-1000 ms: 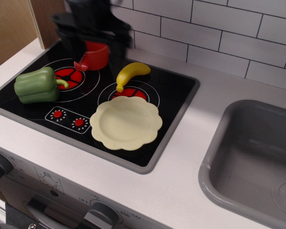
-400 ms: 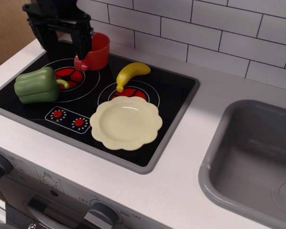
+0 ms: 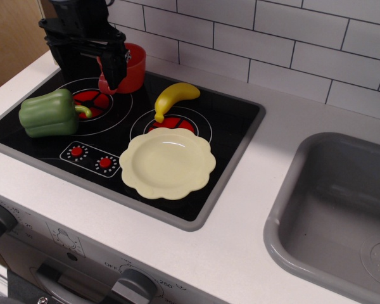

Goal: Put cup on plate

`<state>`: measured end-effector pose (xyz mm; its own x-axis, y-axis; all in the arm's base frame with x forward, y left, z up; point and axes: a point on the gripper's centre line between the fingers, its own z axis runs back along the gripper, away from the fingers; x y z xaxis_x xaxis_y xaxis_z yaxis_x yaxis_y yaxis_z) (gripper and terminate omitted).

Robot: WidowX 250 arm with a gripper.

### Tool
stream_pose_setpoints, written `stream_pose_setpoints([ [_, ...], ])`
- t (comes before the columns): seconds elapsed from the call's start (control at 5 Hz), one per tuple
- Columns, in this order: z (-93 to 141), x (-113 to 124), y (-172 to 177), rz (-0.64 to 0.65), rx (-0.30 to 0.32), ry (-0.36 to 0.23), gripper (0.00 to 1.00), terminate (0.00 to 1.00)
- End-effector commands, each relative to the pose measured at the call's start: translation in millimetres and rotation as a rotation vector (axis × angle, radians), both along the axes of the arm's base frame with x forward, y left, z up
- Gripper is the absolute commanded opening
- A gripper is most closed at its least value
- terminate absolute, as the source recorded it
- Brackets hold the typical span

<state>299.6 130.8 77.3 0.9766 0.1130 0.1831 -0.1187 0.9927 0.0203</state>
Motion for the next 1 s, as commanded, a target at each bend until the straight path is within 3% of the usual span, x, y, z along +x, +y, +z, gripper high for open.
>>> stream_pose_setpoints([
  [0.0,-2,13,-3,-0.027,0.032,-0.034,1.00,0.00],
  [0.2,-1,14,-4,-0.019,0.031,-0.030,0.00,0.00],
  [0.4,10,12,-3,0.001,0.011,-0.036,0.00,0.00],
  [0.8,36,4,-8,0.030,0.029,-0.109,0.00,0.00],
])
